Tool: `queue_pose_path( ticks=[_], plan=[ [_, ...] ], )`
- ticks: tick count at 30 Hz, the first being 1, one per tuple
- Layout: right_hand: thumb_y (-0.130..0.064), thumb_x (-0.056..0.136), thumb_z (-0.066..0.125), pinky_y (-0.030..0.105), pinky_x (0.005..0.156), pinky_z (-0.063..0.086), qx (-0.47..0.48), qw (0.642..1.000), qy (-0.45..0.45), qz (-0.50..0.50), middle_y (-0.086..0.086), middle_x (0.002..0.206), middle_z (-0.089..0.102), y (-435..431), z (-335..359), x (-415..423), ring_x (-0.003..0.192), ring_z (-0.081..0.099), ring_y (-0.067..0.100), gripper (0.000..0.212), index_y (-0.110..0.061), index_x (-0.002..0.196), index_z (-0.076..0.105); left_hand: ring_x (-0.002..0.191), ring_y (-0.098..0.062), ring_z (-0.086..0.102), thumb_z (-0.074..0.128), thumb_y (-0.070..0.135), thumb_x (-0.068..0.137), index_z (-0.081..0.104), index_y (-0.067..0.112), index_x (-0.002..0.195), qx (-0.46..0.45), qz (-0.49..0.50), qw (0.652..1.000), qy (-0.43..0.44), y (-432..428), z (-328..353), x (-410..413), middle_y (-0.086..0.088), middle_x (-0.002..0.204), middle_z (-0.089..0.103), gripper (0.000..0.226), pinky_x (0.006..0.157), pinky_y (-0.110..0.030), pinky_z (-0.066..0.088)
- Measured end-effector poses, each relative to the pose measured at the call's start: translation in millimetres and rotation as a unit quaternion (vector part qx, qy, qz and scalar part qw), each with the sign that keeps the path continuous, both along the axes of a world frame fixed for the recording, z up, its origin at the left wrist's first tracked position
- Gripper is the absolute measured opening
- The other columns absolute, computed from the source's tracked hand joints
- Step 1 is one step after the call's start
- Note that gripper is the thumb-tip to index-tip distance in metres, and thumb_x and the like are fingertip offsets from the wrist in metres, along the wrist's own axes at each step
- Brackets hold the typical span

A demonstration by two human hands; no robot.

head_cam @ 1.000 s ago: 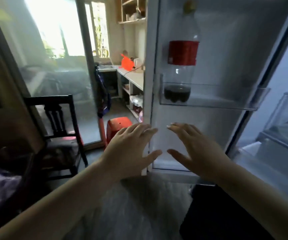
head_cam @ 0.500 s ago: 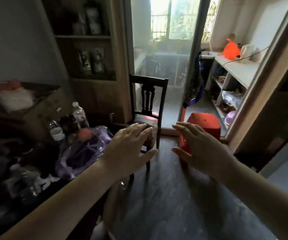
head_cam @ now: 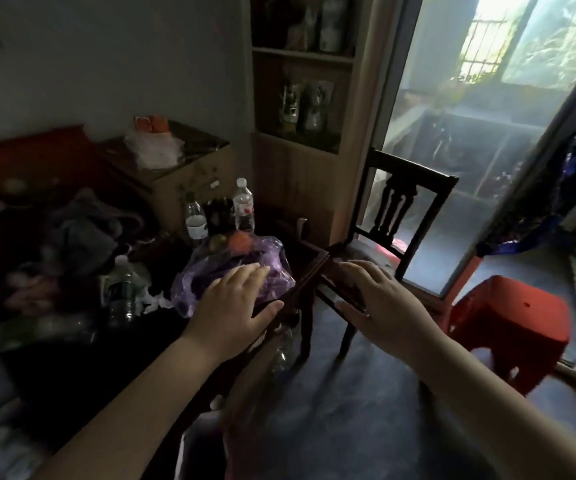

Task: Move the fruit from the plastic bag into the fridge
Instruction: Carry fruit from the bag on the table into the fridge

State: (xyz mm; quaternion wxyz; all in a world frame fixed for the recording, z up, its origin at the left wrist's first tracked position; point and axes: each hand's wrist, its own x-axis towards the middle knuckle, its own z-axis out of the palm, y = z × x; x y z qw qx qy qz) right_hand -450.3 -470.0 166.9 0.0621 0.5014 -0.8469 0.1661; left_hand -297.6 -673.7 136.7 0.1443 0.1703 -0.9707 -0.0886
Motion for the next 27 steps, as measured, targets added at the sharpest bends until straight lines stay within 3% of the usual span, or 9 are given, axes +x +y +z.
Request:
queue_pose_path(
  ticks=[11,16,22,24,27],
  plan=[
    [-0.036,0.089,0.058,0.033,0.101,0.041,0.007,0.994,-0.026,0.101,0.001,0.140,0.046,-58,-35,-37,0.130,0.041,0.021,0.059,-0.014,0.141,0.040,0.137,-0.016,0.030,0.016,0.065,0.084,0.034,0.017,0.143,0.038,0.103,0.994,-0.029,-16,-36,-4,-0.001,0.148,0.037,0.078,0.110,-0.038,0.030],
    [-0.035,0.089,0.059,0.031,0.100,0.042,0.036,0.991,-0.044,0.119,-0.002,0.139,0.046,-95,-62,-55,0.129,0.042,0.019,0.058,-0.016,0.140,0.041,0.139,-0.015,0.024,0.031,0.055,0.094,0.030,0.019,0.145,0.060,0.125,0.989,-0.055,-42,-61,-23,0.001,0.150,0.032,0.062,0.111,-0.030,0.020],
    [-0.029,0.086,0.062,0.036,0.097,0.046,0.091,0.985,-0.061,0.134,0.003,0.136,0.050,-172,-100,-92,0.124,0.049,0.024,0.055,-0.012,0.136,0.046,0.140,-0.018,0.024,0.034,0.052,0.095,0.030,0.017,0.145,0.085,0.136,0.982,-0.095,-110,-104,-62,-0.002,0.151,0.030,0.061,0.113,-0.035,0.023],
    [-0.025,0.086,0.062,0.033,0.095,0.045,0.101,0.982,-0.069,0.142,0.004,0.134,0.052,-208,-112,-105,0.122,0.051,0.025,0.053,-0.011,0.135,0.048,0.137,-0.022,0.031,0.030,0.054,0.094,0.036,0.014,0.143,0.083,0.141,0.980,-0.116,-138,-117,-75,-0.005,0.148,0.037,0.064,0.110,-0.038,0.029],
    [-0.029,0.088,0.058,0.030,0.096,0.041,0.144,0.975,-0.082,0.148,0.000,0.139,0.047,-264,-131,-122,0.127,0.044,0.021,0.055,-0.015,0.139,0.042,0.117,-0.029,0.056,0.030,0.051,0.087,0.057,0.007,0.126,0.102,0.132,0.975,-0.145,-178,-137,-93,-0.013,0.128,0.058,0.065,0.093,-0.042,0.047]
  ],
)
